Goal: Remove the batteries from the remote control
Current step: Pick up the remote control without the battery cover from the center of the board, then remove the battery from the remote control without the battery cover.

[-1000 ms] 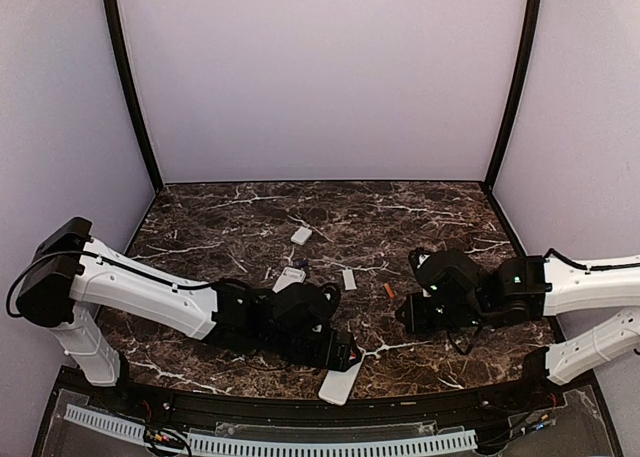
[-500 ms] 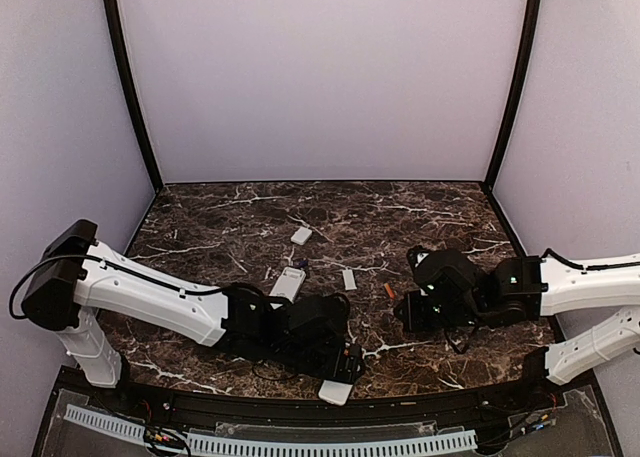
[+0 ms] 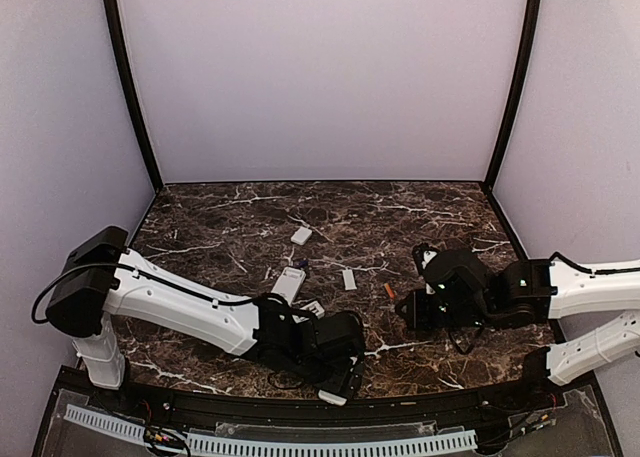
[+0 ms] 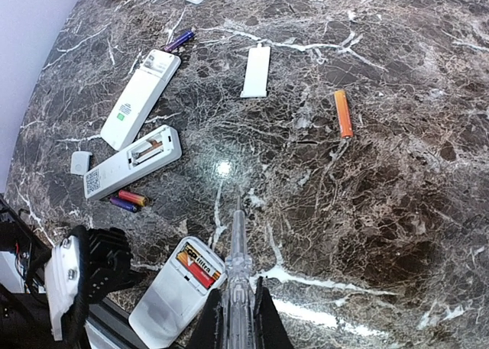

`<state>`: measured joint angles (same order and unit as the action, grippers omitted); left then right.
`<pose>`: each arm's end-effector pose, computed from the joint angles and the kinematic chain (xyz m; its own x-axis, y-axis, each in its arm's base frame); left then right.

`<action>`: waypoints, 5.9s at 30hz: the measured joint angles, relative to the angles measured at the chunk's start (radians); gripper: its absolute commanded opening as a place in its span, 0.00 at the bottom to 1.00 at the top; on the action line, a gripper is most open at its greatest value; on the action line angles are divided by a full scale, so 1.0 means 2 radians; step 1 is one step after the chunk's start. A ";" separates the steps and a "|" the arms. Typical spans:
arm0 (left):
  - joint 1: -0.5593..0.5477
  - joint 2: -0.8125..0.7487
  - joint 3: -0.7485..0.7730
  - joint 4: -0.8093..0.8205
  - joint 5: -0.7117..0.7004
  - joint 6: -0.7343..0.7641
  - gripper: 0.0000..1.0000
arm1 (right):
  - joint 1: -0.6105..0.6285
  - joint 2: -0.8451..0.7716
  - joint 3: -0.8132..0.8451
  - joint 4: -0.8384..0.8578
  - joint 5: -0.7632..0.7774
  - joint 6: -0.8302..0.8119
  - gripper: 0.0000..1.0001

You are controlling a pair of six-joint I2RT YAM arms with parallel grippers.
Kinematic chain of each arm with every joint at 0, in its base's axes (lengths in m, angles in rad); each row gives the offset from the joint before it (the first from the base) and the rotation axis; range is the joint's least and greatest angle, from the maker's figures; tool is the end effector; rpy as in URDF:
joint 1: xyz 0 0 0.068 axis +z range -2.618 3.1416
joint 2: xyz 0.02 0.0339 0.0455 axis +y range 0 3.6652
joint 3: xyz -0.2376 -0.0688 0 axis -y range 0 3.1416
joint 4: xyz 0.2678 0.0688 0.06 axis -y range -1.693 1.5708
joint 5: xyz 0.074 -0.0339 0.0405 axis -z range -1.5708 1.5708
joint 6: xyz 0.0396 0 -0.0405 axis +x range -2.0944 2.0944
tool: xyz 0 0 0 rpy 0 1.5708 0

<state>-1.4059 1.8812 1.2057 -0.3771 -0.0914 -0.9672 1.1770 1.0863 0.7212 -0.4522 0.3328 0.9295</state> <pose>0.0684 -0.3893 0.1206 -0.8836 0.3151 -0.3464 0.4360 0.8236 -0.3628 0.1106 0.2325 0.2029 -0.7981 0.0531 -0.6002 -0.2466 0.8801 0.4057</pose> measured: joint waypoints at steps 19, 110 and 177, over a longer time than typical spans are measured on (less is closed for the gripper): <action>-0.012 0.049 0.064 -0.084 -0.033 0.071 0.54 | 0.000 -0.005 -0.010 -0.001 0.000 0.013 0.00; 0.112 0.053 0.075 -0.083 0.070 0.535 0.24 | 0.018 0.049 0.010 -0.036 -0.077 -0.015 0.00; 0.112 0.070 0.101 -0.108 0.066 0.542 0.19 | -0.041 0.131 0.083 -0.085 -0.152 -0.111 0.00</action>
<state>-1.1828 2.0216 1.4078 -0.5938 0.0402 0.1173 1.0950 1.3476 0.8871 -0.6231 0.0292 0.7078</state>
